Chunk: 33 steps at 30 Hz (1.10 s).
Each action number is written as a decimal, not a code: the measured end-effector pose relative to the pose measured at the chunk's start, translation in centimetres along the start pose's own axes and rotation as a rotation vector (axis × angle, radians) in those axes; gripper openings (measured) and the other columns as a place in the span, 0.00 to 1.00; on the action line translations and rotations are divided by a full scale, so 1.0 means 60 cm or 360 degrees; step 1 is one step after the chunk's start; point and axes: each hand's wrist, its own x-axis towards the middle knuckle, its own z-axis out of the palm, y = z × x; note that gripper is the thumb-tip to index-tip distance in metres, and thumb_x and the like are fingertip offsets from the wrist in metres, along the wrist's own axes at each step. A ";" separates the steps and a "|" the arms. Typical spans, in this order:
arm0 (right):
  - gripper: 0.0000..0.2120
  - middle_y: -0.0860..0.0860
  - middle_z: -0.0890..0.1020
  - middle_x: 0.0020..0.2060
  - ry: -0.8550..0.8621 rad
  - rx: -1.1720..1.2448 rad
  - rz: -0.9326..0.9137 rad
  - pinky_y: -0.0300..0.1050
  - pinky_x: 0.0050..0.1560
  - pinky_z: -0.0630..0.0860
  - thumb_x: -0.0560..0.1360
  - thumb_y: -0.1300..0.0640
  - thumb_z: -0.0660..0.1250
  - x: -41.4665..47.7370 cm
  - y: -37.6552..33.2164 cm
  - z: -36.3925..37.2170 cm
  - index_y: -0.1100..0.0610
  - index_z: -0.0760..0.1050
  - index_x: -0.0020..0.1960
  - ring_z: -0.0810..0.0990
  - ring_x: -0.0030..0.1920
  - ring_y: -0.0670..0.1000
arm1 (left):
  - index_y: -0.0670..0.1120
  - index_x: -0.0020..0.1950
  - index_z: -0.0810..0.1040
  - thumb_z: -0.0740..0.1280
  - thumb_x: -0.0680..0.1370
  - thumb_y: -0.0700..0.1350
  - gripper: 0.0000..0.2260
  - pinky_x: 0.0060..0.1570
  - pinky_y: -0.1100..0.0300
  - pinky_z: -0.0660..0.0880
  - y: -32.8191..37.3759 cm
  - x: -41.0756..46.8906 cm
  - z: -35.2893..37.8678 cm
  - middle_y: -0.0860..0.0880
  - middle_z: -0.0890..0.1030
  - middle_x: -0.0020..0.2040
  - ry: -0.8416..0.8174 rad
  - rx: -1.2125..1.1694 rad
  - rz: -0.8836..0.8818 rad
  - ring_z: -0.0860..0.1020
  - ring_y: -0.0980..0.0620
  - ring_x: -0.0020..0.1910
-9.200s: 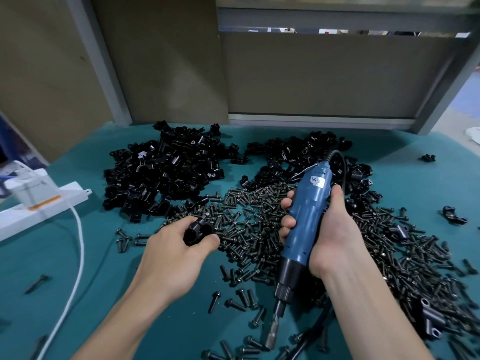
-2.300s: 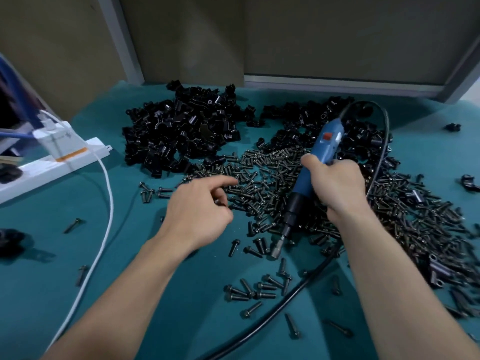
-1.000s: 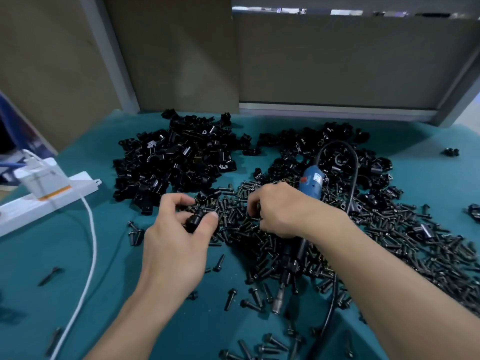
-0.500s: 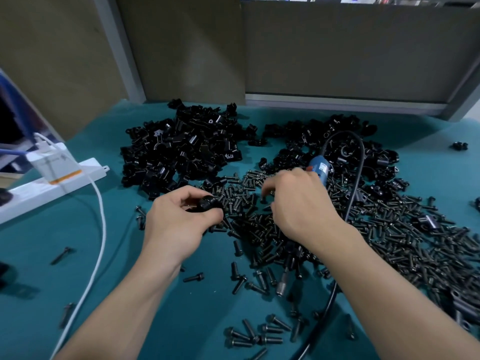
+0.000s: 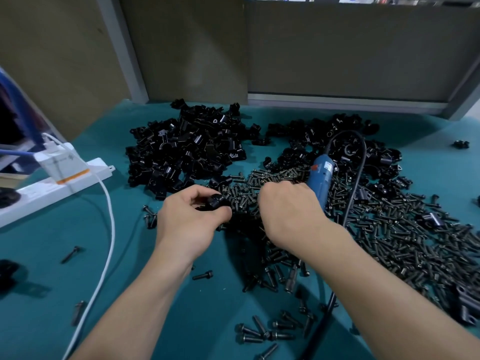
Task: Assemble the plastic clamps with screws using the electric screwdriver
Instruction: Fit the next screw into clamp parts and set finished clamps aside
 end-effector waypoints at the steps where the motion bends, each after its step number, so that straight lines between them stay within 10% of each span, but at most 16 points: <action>1: 0.09 0.51 0.72 0.32 0.0021 0.0039 -0.0009 0.49 0.49 0.70 0.74 0.64 0.67 -0.001 0.009 0.004 0.55 0.70 0.39 0.68 0.32 0.53 | 0.62 0.42 0.85 0.83 0.65 0.45 0.14 0.41 0.55 0.82 0.001 -0.002 0.000 0.59 0.86 0.37 -0.0010 0.0000 0.0008 0.84 0.55 0.36; 5: 0.12 0.48 0.85 0.35 0.0249 0.1078 0.0196 0.43 0.34 0.80 0.81 0.62 0.65 -0.013 0.042 0.009 0.48 0.79 0.44 0.84 0.35 0.49 | 0.61 0.42 0.85 0.83 0.66 0.45 0.13 0.43 0.54 0.82 0.003 -0.006 0.000 0.59 0.86 0.38 -0.0072 -0.0050 0.0032 0.84 0.57 0.36; 9: 0.16 0.54 0.86 0.37 0.0407 0.2254 0.0250 0.38 0.28 0.72 0.80 0.69 0.65 -0.034 0.065 0.014 0.54 0.86 0.45 0.80 0.30 0.49 | 0.58 0.43 0.86 0.83 0.67 0.48 0.10 0.49 0.52 0.82 0.006 -0.012 0.002 0.58 0.87 0.40 -0.0267 -0.0080 0.0062 0.85 0.57 0.39; 15: 0.13 0.59 0.88 0.42 0.0267 0.2454 0.0229 0.40 0.39 0.82 0.80 0.72 0.66 -0.049 0.075 0.030 0.58 0.85 0.55 0.86 0.37 0.53 | 0.57 0.46 0.86 0.81 0.71 0.48 0.08 0.40 0.63 0.76 0.008 -0.021 0.009 0.55 0.86 0.41 -0.0594 -0.0092 0.0263 0.81 0.60 0.36; 21: 0.03 0.62 0.86 0.35 0.0270 0.2543 0.0276 0.40 0.34 0.82 0.72 0.69 0.76 -0.052 0.073 0.036 0.62 0.85 0.43 0.85 0.32 0.54 | 0.61 0.48 0.88 0.80 0.73 0.41 0.14 0.42 0.71 0.76 0.008 -0.023 0.005 0.56 0.87 0.44 -0.0650 -0.0045 0.0463 0.82 0.63 0.40; 27: 0.12 0.60 0.88 0.42 0.0173 0.2631 0.0249 0.41 0.41 0.84 0.78 0.74 0.67 -0.051 0.079 0.040 0.60 0.86 0.49 0.89 0.42 0.57 | 0.66 0.50 0.85 0.77 0.75 0.53 0.08 0.48 0.50 0.79 0.006 -0.032 0.012 0.52 0.87 0.46 -0.0651 0.0089 0.0531 0.84 0.45 0.45; 33: 0.09 0.61 0.86 0.33 0.0258 0.2542 0.0247 0.42 0.31 0.81 0.65 0.54 0.78 -0.056 0.071 0.041 0.59 0.85 0.39 0.85 0.30 0.55 | 0.62 0.52 0.84 0.70 0.76 0.58 0.07 0.49 0.46 0.80 0.006 -0.036 0.015 0.54 0.86 0.45 -0.0632 0.0125 0.0638 0.84 0.49 0.45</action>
